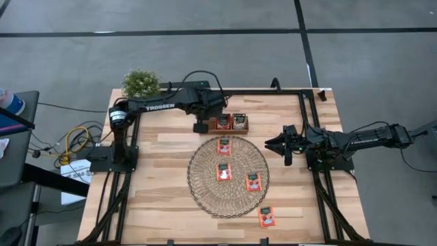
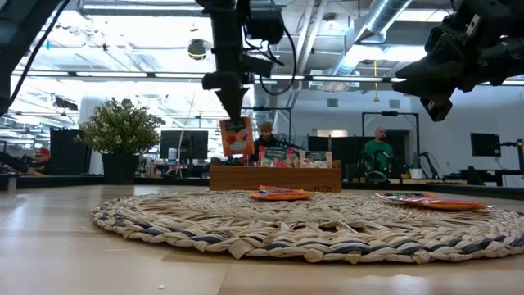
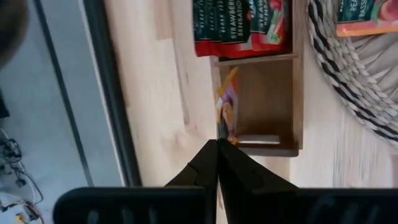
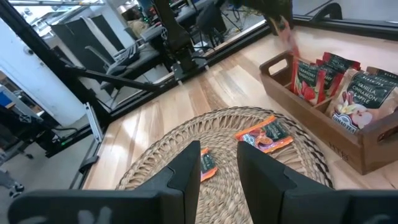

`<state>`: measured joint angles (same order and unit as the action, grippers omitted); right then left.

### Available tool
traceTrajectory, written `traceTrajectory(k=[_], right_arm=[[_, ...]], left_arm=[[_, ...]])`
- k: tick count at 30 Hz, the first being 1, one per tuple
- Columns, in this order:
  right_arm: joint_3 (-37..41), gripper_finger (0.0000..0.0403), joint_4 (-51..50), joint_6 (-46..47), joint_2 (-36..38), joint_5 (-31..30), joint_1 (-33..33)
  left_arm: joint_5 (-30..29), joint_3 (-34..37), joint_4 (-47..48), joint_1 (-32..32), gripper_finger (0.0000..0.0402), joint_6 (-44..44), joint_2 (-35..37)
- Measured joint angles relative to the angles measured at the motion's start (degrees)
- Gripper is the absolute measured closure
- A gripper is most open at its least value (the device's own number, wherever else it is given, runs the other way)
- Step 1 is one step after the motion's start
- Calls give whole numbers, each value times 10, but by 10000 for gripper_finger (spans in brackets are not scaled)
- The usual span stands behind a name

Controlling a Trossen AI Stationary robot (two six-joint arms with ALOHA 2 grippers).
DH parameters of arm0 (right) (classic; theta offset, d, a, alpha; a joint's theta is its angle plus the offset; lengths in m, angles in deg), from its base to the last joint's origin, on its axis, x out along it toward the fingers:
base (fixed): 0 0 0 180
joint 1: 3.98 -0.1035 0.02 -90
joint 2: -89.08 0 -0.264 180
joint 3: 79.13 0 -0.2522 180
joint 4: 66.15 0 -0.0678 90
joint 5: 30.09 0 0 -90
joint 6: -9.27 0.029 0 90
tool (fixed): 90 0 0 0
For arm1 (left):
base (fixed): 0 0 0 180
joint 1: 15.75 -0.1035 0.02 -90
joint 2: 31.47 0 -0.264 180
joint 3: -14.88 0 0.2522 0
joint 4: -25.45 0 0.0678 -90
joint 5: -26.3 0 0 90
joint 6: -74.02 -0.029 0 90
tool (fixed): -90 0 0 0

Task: Pick & Place Tea
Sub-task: Put the orange tea bag into the left section of the wooden organizer

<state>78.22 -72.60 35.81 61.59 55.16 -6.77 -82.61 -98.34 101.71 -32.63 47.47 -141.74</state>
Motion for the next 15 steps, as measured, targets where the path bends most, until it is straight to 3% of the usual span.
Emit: traceTrajectory(k=[15], right_arm=[[0, 305, 0, 0, 0, 0, 0]], left_arm=[[32, 1, 0, -6, 401, -11, -53]])
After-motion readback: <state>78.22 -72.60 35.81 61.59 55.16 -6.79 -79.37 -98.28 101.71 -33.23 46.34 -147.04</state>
